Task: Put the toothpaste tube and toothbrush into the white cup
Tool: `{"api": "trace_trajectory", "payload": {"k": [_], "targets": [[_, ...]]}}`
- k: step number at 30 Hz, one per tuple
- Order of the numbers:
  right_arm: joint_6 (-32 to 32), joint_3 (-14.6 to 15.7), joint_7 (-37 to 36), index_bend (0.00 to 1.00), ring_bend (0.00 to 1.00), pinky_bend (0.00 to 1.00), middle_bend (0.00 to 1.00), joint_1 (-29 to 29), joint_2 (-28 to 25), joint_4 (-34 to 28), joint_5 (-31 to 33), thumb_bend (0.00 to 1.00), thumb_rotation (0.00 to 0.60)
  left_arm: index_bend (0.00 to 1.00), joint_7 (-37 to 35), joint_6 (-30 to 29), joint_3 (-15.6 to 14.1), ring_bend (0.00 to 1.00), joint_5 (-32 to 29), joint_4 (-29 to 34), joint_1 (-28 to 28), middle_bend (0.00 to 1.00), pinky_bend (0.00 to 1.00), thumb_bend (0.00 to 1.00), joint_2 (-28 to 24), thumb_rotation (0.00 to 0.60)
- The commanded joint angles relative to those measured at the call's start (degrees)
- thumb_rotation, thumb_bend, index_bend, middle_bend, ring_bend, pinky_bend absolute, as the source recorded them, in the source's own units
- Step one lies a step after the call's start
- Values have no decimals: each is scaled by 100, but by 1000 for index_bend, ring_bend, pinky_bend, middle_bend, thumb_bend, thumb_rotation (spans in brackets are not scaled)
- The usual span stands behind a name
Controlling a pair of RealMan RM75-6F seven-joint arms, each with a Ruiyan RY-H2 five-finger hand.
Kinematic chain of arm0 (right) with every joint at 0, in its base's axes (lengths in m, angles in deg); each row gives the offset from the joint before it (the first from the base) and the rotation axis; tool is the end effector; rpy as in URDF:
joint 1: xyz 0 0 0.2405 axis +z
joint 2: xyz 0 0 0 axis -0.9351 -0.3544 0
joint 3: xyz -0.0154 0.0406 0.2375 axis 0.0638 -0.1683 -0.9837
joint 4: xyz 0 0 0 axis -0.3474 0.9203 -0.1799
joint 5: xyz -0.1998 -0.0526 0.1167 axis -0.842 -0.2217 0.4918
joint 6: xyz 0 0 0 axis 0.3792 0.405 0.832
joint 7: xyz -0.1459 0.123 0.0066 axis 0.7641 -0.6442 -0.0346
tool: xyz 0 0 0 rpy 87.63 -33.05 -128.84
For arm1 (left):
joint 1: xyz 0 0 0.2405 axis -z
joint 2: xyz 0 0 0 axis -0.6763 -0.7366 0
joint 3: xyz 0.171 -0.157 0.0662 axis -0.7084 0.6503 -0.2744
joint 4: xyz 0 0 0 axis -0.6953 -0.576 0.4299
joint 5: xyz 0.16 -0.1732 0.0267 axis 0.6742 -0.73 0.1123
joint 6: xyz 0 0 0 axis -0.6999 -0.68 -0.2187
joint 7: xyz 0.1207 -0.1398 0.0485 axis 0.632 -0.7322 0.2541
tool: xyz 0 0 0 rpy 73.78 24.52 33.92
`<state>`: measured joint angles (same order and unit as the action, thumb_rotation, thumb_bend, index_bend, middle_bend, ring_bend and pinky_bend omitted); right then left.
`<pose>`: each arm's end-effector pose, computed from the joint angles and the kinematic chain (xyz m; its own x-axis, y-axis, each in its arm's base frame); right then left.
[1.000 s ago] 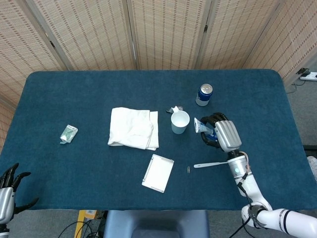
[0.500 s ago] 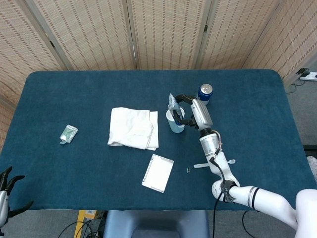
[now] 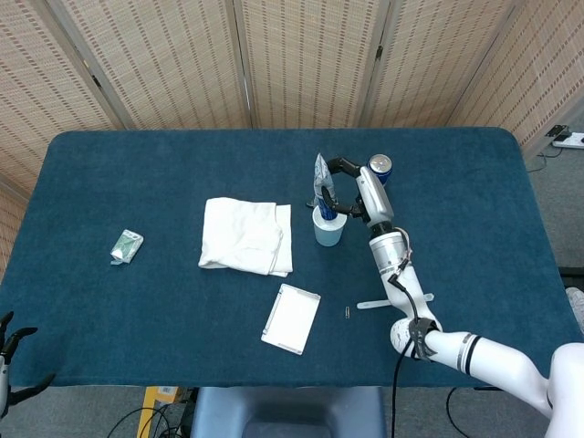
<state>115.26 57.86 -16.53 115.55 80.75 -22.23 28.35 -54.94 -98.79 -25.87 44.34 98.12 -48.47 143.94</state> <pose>-0.0492 -0.4660 0.0258 -0.4488 -0.1620 0.8788 -0.8594 -0.1916 -0.4741 -0.3569 0.1563 0.1169 0.3298 0.0092 0.9440 0.9198 0.2223 -0.3235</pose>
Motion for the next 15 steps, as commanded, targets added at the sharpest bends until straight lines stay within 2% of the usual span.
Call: {"api": "trace_trajectory", "payload": {"k": [1, 9, 15], "targets": [[-69, 2, -69, 675, 332, 226, 600, 94, 90, 196, 24, 374, 600, 287, 28, 2, 5, 23, 2, 24, 4, 54, 147, 135, -14, 600], [-160, 151, -170, 675, 332, 226, 600, 203, 300, 802, -43, 375, 600, 287, 63, 26, -7, 23, -48, 33, -27, 54, 147, 135, -14, 600], [-220, 327, -701, 678, 332, 226, 600, 250, 627, 1376, -384, 353, 600, 287, 104, 70, -16, 23, -48, 43, -16, 54, 147, 135, 13, 600]]}}
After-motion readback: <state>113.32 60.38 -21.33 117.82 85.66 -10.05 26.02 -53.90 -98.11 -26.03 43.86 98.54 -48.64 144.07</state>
